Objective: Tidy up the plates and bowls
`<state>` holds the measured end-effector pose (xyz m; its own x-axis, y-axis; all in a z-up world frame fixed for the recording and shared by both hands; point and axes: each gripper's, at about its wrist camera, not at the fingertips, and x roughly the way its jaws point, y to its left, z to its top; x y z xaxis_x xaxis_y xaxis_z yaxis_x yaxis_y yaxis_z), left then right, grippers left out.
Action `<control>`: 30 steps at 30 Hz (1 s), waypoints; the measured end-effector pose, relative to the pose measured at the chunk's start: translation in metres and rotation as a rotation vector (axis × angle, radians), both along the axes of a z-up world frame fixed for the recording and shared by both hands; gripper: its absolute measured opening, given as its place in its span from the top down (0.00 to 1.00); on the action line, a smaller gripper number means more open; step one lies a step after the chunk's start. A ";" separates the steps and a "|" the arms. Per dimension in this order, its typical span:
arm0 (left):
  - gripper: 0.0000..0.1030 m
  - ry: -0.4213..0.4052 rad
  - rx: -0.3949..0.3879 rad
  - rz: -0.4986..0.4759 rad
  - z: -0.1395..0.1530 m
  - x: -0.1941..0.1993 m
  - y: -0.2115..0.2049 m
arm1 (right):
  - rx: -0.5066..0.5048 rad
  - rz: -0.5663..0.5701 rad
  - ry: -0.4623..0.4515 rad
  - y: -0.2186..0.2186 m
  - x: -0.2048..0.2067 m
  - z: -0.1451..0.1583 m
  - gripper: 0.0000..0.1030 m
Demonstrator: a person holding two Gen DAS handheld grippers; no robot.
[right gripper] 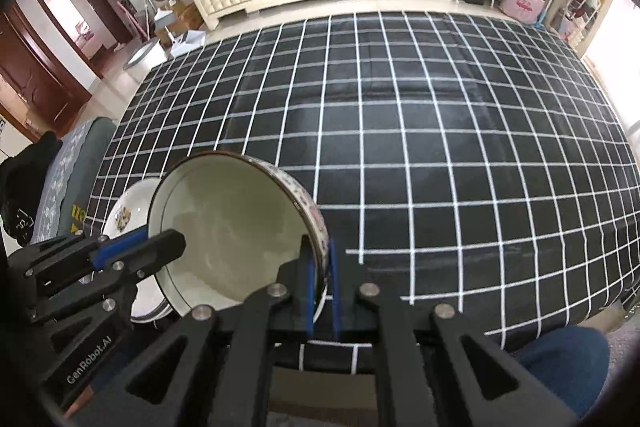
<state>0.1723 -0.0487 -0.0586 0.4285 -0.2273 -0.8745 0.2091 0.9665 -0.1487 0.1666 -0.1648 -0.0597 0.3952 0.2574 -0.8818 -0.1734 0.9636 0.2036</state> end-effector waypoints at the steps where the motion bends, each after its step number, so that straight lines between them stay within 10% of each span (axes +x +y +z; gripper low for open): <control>1: 0.91 0.007 -0.002 0.001 -0.003 -0.002 0.002 | -0.004 0.002 0.009 0.003 -0.001 -0.002 0.90; 30: 0.91 0.091 -0.045 0.028 -0.046 -0.007 0.025 | -0.046 0.021 0.123 0.022 -0.008 -0.032 0.90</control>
<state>0.1650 -0.0237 -0.1043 0.3549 -0.2566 -0.8990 0.1659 0.9636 -0.2096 0.1582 -0.1427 -0.0912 0.2783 0.2229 -0.9343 -0.1704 0.9687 0.1804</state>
